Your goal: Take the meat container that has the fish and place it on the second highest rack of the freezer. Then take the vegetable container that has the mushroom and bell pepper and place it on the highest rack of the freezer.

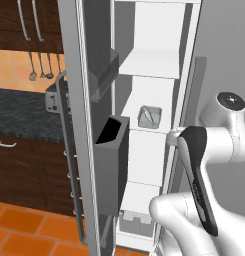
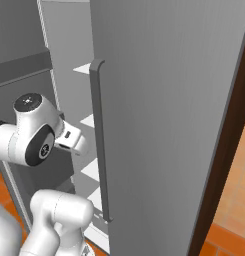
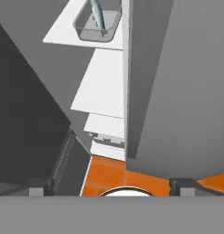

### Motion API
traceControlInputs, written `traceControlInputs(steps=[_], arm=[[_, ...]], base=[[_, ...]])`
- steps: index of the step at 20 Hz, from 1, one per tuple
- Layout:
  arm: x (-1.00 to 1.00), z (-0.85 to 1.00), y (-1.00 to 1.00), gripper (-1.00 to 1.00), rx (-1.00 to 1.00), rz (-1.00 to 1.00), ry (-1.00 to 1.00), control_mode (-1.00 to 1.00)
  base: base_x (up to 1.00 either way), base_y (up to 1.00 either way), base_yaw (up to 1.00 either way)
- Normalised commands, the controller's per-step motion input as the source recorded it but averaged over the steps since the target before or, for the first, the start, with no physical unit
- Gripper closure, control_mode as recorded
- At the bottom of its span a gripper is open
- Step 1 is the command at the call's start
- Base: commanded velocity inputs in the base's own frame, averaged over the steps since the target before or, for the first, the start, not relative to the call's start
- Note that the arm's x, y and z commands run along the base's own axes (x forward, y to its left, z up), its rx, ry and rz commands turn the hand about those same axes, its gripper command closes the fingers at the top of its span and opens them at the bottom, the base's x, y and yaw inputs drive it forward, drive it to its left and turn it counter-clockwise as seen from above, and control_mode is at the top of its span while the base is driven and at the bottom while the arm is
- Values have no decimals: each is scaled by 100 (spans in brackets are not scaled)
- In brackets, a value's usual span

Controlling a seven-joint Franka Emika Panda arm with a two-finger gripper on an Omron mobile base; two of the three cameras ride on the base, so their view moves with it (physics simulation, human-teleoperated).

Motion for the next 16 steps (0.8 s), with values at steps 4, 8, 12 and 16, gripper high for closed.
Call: traceControlInputs(steps=[4,8,12,16], arm=[[-4,24,-1,-100,-21,40,0,-100],[-10,22,-1,-100,-6,20,0,-100],[-35,9,2,-100,0,-4,0,-100],[-30,22,11,-100,0,-15,0,-100]], base=[[0,0,0],[0,0,0],[0,0,0],[0,0,0]])
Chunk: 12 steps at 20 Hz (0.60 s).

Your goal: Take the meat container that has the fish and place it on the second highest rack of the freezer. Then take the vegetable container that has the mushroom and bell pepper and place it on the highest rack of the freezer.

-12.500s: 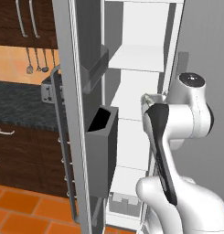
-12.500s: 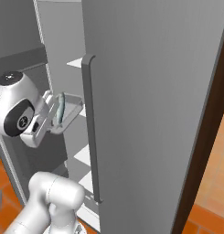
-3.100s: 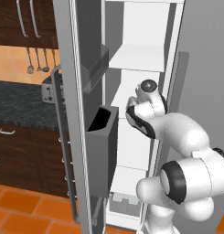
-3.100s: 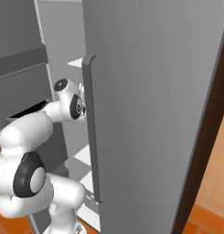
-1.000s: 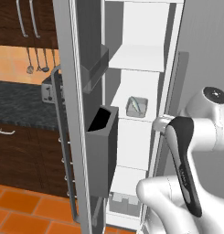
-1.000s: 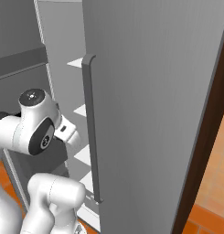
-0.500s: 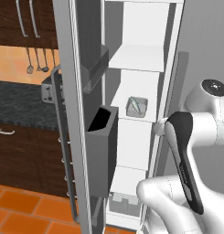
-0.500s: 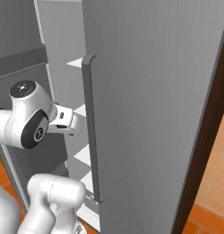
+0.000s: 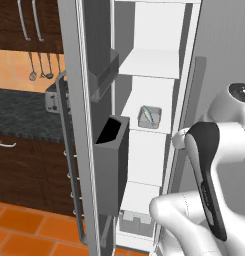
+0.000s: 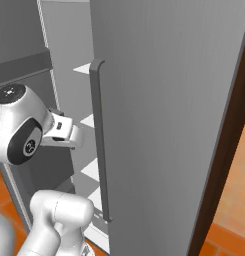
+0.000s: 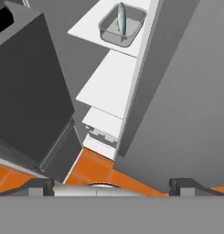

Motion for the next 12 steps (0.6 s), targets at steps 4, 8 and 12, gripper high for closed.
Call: traceControlInputs(steps=[4,8,12], arm=[[-3,15,9,-100,0,-4,0,-100],[-6,1,1,-100,0,0,0,-100],[0,0,0,-100,0,0,0,100]], base=[[0,0,0],[0,0,0],[-87,-54,21]])
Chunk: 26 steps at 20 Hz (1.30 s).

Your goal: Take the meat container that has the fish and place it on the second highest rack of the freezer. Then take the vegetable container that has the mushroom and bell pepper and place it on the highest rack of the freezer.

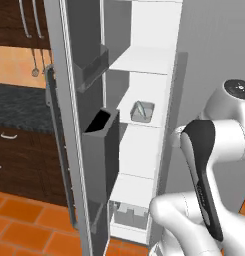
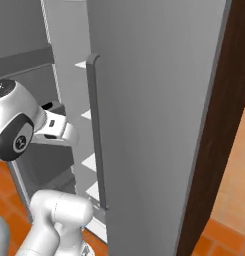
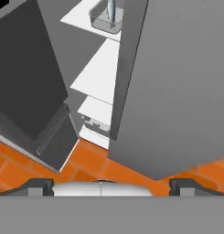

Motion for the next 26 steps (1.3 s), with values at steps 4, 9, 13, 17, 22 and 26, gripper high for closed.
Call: traceControlInputs(steps=[4,9,13,17,22,26], arm=[[0,0,0,-100,0,0,0,100],[0,0,0,-100,0,0,0,100],[0,0,0,-100,0,0,0,100],[0,0,0,-100,0,0,0,100],[0,0,0,-100,0,0,0,100],[0,0,0,-100,0,0,0,100]], base=[[-79,-33,67],[-15,0,100],[-8,22,99],[4,61,82],[45,81,31],[100,21,-11]])
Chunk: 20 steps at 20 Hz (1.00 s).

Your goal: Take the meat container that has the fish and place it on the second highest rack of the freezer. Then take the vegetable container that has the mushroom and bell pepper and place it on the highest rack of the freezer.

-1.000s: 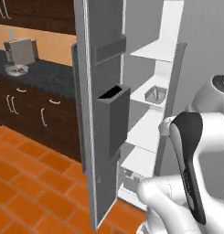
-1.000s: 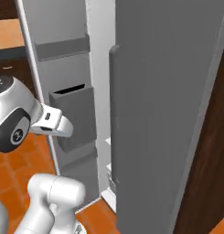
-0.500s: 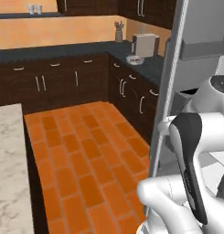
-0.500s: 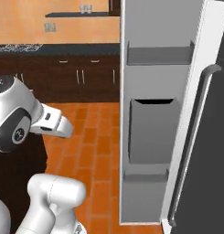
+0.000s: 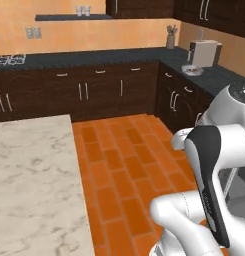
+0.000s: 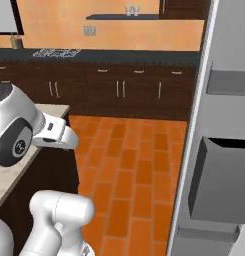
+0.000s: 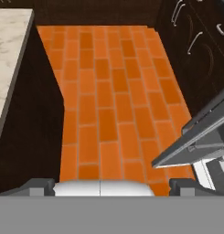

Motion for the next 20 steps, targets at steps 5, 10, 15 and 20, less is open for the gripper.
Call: traceControlInputs(steps=[5,10,15,20], arm=[[0,0,0,-100,0,0,0,100],[0,0,0,-100,0,0,0,100],[0,0,0,-100,0,0,0,100],[0,0,0,-100,0,0,0,100]], base=[[100,9,-10],[100,12,-9],[100,7,-12],[100,0,-23]])
